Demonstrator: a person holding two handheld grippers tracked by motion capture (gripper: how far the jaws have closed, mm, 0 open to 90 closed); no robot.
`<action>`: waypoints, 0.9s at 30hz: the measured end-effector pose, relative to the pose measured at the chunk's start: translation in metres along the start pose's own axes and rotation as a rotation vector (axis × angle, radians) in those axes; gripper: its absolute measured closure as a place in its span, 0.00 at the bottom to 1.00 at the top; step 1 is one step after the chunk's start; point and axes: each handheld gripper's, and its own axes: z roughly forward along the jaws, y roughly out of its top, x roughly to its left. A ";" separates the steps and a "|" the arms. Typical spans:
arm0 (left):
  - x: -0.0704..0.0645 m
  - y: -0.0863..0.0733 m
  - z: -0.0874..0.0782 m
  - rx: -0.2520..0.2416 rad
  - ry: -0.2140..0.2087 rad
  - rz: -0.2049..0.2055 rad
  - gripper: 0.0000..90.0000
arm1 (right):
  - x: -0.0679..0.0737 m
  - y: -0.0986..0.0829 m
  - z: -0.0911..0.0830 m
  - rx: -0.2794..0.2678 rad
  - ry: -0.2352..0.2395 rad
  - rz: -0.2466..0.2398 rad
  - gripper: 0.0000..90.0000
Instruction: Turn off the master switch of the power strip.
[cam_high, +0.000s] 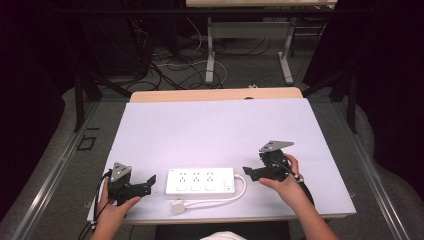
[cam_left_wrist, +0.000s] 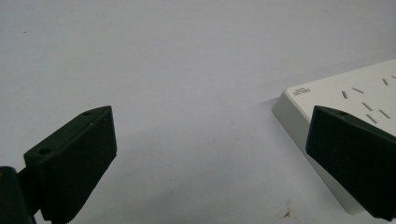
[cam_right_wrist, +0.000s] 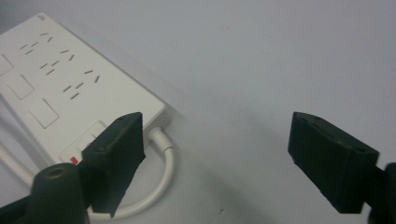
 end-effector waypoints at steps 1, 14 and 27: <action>0.000 0.000 0.000 -0.001 0.000 -0.001 0.02 | -0.002 0.000 -0.001 -0.006 -0.009 0.011 0.17; 0.001 0.000 0.000 -0.003 -0.001 -0.007 0.02 | -0.028 -0.014 -0.018 -0.049 -0.110 0.115 0.00; 0.001 0.000 0.000 -0.001 -0.003 -0.006 0.02 | -0.045 -0.034 -0.030 -0.060 -0.185 0.132 0.00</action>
